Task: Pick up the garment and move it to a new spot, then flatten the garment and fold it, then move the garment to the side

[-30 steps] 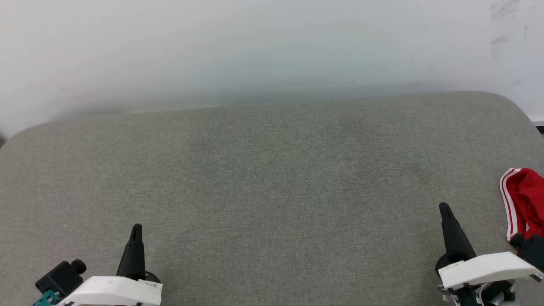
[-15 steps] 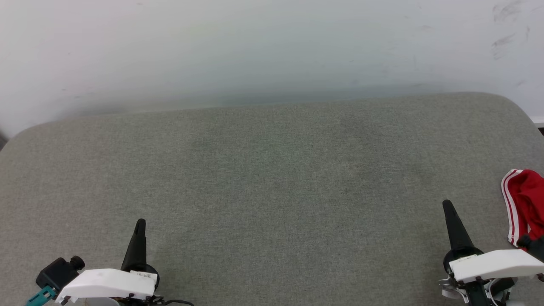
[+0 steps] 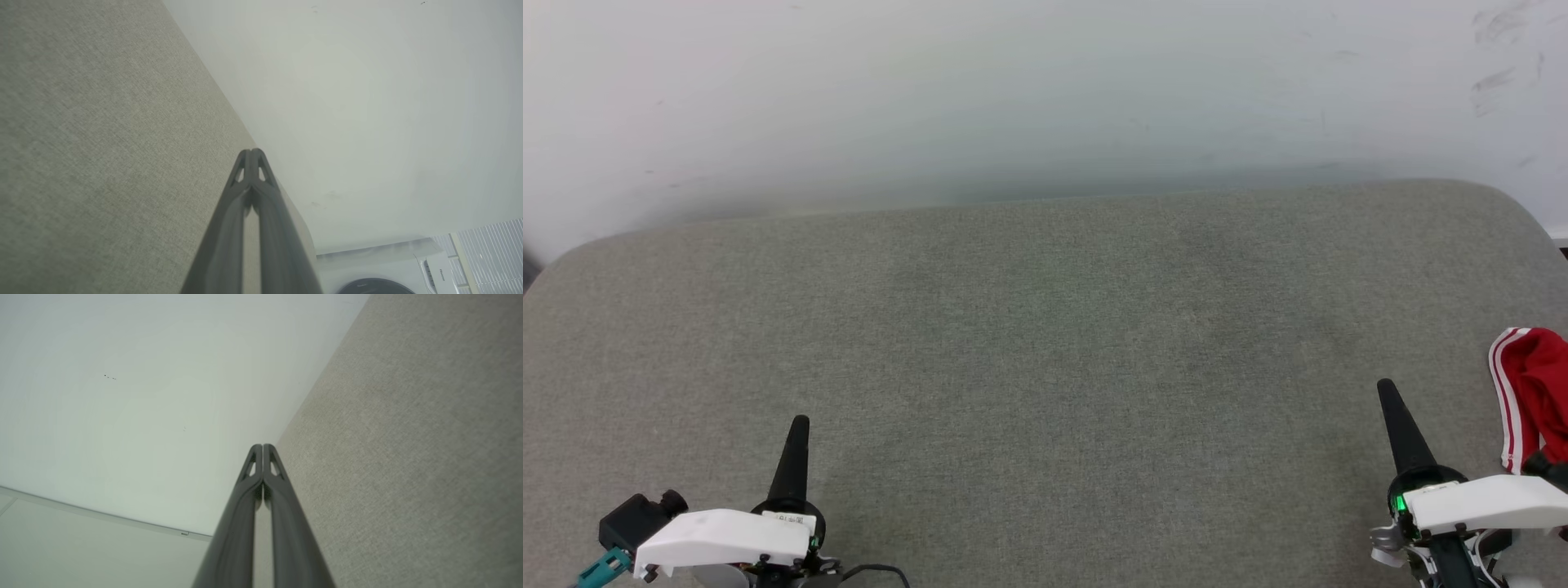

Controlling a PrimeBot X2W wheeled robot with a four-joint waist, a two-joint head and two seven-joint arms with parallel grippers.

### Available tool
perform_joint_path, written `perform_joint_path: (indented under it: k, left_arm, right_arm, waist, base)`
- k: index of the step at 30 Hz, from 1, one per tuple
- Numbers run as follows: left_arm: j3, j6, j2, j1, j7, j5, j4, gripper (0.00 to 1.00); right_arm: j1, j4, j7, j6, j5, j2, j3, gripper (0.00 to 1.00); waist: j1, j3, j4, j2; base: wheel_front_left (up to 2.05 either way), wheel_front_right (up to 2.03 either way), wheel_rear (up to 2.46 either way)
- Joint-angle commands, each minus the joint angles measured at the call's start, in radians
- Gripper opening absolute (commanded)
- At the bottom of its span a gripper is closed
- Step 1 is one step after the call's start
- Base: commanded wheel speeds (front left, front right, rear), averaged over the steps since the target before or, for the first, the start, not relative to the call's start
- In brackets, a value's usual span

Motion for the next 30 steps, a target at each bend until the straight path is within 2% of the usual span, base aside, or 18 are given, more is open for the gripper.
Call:
perform_joint_path:
  k: [1,30]
  left_arm:
    - [0.004,-0.006,0.002,-0.026,0.007,-0.027,-0.003,0.00]
    - [0.010,-0.010,0.002,-0.063,0.074,-0.281,0.038,0.00]
  right_arm:
    - [-0.026,-0.006,0.006,0.000,0.028,0.003,-0.006,0.00]
    - [-0.040,0.009,0.064,0.000,0.270,0.009,-0.036,0.00]
  waist:
    - [-0.0001,0.000,0.001,0.0000]
    - [-0.0001,-0.003,0.010,0.0000]
  base:
    - [0.00,0.00,0.00]
    - [0.00,0.00,0.00]
